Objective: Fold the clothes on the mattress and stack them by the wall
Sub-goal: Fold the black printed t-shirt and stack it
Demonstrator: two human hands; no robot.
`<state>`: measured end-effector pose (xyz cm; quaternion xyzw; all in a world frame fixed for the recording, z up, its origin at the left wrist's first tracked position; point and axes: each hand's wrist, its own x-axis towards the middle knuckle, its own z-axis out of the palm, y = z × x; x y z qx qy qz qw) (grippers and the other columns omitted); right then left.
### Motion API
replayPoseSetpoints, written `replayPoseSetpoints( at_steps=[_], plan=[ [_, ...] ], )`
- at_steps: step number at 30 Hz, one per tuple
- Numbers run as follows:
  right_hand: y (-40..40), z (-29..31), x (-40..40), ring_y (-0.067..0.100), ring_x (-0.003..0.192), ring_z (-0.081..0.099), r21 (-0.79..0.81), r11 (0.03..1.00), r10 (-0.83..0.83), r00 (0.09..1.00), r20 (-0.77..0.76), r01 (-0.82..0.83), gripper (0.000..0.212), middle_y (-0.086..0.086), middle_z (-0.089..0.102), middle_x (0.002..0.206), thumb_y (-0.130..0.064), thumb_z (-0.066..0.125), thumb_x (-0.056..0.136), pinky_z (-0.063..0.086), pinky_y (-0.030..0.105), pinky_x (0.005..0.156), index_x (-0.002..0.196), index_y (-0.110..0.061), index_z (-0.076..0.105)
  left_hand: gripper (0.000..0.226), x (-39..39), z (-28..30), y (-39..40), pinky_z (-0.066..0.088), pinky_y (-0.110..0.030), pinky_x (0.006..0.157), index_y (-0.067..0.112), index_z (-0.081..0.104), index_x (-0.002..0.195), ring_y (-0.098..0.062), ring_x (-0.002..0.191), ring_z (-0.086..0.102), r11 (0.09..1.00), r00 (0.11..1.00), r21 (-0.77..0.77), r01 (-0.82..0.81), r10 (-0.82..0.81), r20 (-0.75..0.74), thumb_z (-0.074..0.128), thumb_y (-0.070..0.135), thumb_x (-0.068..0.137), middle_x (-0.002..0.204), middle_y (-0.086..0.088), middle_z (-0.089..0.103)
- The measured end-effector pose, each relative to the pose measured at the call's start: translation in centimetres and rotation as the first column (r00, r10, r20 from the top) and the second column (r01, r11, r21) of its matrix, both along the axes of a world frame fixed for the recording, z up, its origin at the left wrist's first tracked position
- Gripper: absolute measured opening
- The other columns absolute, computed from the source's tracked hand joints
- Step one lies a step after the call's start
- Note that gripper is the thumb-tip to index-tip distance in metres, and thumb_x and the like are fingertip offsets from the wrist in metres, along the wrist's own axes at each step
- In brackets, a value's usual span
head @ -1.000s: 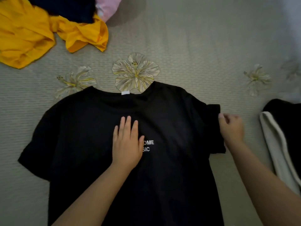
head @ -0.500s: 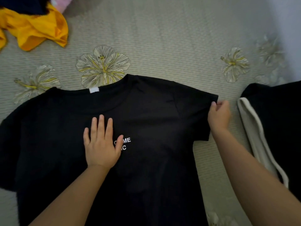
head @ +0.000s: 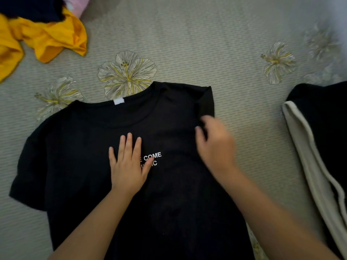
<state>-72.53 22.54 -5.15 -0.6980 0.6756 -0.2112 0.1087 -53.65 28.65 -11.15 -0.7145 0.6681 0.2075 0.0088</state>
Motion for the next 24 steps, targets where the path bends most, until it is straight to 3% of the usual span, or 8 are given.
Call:
replayPoseSetpoints(
  at_steps=[3, 8, 12, 15, 17, 19, 22, 24],
  plan=[
    [3.0, -0.8, 4.1, 0.03, 0.095, 0.061, 0.329, 0.93, 0.176, 0.984, -0.013, -0.162, 0.058, 0.016, 0.06, 0.111, -0.028, 0.067, 0.08, 0.052, 0.037, 0.074, 0.129, -0.001, 0.048, 0.082, 1.3, 0.8, 1.1, 0.008, -0.052, 0.108, -0.002, 0.037, 0.135, -0.023, 0.134, 0.007, 0.991, 0.993, -0.103, -0.09, 0.082, -0.079, 0.015, 0.059, 0.086, 0.146, -0.021, 0.029],
    [4.9, -1.8, 6.6, 0.037, 0.094, 0.065, 0.257, 0.917, 0.327, 0.944, -0.049, -0.304, 0.042, 0.02, 0.067, 0.099, -0.009, 0.08, 0.065, 0.056, 0.045, 0.074, 0.102, 0.006, 0.066, 0.06, 6.4, 2.0, 4.5, 0.013, -0.057, 0.105, -0.015, 0.042, 0.126, -0.041, 0.132, 0.023, 0.887, 0.914, -0.22, -0.405, 0.383, -0.137, 0.041, 0.029, 0.085, 0.136, -0.034, 0.037],
    [4.4, -3.4, 11.4, 0.041, 0.112, 0.056, 0.193, 0.872, 0.472, 0.877, -0.085, -0.45, 0.04, 0.021, 0.063, 0.114, -0.013, 0.075, 0.071, 0.042, 0.057, 0.09, 0.107, 0.002, 0.066, 0.054, 11.2, 2.5, 7.1, 0.017, -0.052, 0.108, -0.015, 0.035, 0.131, -0.048, 0.131, 0.027, 0.667, 0.709, -0.247, -0.703, 0.686, -0.163, 0.046, 0.015, 0.088, 0.138, -0.035, 0.032],
    [3.7, -4.7, 16.1, 0.039, 0.132, 0.035, 0.286, 0.815, 0.547, 0.832, -0.092, -0.504, 0.05, 0.018, 0.044, 0.139, -0.028, 0.061, 0.083, 0.021, 0.06, 0.105, 0.128, -0.007, 0.053, 0.049, 14.7, 2.2, 7.2, 0.031, -0.042, 0.1, -0.01, 0.036, 0.13, -0.04, 0.117, 0.044, 0.439, 0.44, -0.065, -0.896, 0.858, -0.264, 0.049, 0.02, 0.093, 0.125, -0.031, 0.048],
    [3.7, -5.9, 18.2, 0.033, 0.141, 0.017, 0.383, 0.796, 0.542, 0.834, -0.106, -0.468, 0.053, 0.013, 0.026, 0.151, -0.036, 0.048, 0.092, 0.005, 0.056, 0.11, 0.14, -0.015, 0.037, 0.048, 16.8, 1.6, 7.0, 0.036, -0.042, 0.093, -0.008, 0.044, 0.122, -0.037, 0.109, 0.05, 0.371, 0.355, 0.029, -0.928, 0.907, -0.227, 0.053, 0.026, 0.09, 0.114, -0.027, 0.055],
    [3.9, -6.6, 18.4, 0.034, 0.139, 0.022, 0.384, 0.82, 0.514, 0.841, -0.169, -0.424, 0.053, 0.013, 0.029, 0.149, -0.038, 0.048, 0.091, 0.008, 0.057, 0.109, 0.138, -0.016, 0.04, 0.046, 17.5, 1.4, 6.4, 0.038, -0.04, 0.094, -0.004, 0.05, 0.119, -0.035, 0.11, 0.049, 0.326, 0.303, 0.087, -0.942, 0.93, -0.206, 0.057, 0.029, 0.088, 0.112, -0.023, 0.056],
    [3.9, -6.7, 18.8, 0.038, 0.129, 0.04, 0.318, 0.855, 0.489, 0.842, -0.228, -0.41, 0.053, 0.017, 0.046, 0.138, -0.041, 0.04, 0.086, 0.018, 0.058, 0.102, 0.128, -0.012, 0.053, 0.027, 18.5, 1.2, 6.0, 0.039, -0.036, 0.092, 0.0, 0.061, 0.09, -0.03, 0.101, 0.047, 0.33, 0.302, 0.087, -0.94, 0.924, -0.234, 0.061, 0.027, 0.085, 0.096, -0.02, 0.054],
    [3.9, -6.7, 19.1, 0.039, 0.128, 0.041, 0.315, 0.86, 0.483, 0.839, -0.25, -0.401, 0.057, 0.017, 0.047, 0.137, -0.042, 0.033, 0.084, 0.017, 0.057, 0.102, 0.127, -0.012, 0.054, 0.033, 19.4, 1.2, 6.0, 0.041, -0.037, 0.072, 0.008, 0.047, 0.06, -0.025, 0.074, 0.046, 0.329, 0.281, 0.088, -0.94, 0.896, -0.345, 0.06, 0.022, 0.087, 0.069, -0.013, 0.048]
  ],
)
